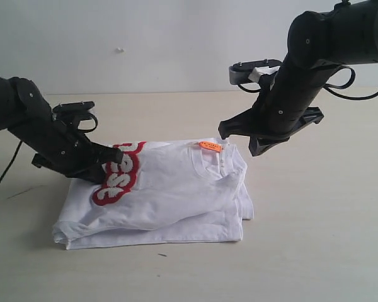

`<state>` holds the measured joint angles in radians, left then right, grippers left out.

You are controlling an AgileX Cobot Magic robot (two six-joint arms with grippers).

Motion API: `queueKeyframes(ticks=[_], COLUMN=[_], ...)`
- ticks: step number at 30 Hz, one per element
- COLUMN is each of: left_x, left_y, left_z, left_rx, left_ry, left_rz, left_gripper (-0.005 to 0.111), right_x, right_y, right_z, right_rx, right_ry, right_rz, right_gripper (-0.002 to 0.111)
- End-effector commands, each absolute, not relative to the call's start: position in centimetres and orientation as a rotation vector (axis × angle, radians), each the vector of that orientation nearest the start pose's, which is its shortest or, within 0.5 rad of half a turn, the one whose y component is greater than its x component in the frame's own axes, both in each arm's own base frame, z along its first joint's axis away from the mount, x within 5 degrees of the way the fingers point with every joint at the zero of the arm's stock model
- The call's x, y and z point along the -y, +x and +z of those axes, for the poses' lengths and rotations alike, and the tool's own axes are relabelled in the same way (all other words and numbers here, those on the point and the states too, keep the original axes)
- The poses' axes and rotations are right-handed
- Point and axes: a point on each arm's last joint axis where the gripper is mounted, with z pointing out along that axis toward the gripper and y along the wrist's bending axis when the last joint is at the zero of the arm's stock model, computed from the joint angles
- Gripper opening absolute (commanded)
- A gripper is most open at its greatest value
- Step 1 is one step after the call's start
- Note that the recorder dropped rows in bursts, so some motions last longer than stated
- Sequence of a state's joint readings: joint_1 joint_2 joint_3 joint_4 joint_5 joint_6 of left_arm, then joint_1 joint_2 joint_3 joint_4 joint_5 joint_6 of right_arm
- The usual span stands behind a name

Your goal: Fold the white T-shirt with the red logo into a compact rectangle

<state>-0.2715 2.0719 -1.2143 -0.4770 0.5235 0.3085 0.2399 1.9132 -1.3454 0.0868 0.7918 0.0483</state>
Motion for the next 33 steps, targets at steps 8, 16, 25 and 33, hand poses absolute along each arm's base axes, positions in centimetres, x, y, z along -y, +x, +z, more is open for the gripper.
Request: queueKeyframes(ticks=[8,16,25,33], left_x=[12.2,11.3,9.2,7.2], left_y=[36.4,33.7,27.9,22.1], left_z=[18.1,26.4,32.4,35.6], left_rx=[-2.639,-2.384,-2.108,-1.891], left_ry=[0.330,0.301,0.243,0.202], left_rz=[-0.399,-0.411,-0.391,-0.376], left_gripper=[0.000,0.000,0.000,0.000], right_x=[-9.7,-9.0,-8.0,-6.8], right_y=[37.6,35.2,30.8,26.4], right_z=[22.5,27.0,31.0,34.7], right_rx=[-2.710,-2.555,-2.355,-2.143], right_ry=[-0.218,-0.206,-0.175,-0.154], right_rz=[0.175,0.197,0.232,0.254], right_gripper=[0.000,0.000,0.000,0.000])
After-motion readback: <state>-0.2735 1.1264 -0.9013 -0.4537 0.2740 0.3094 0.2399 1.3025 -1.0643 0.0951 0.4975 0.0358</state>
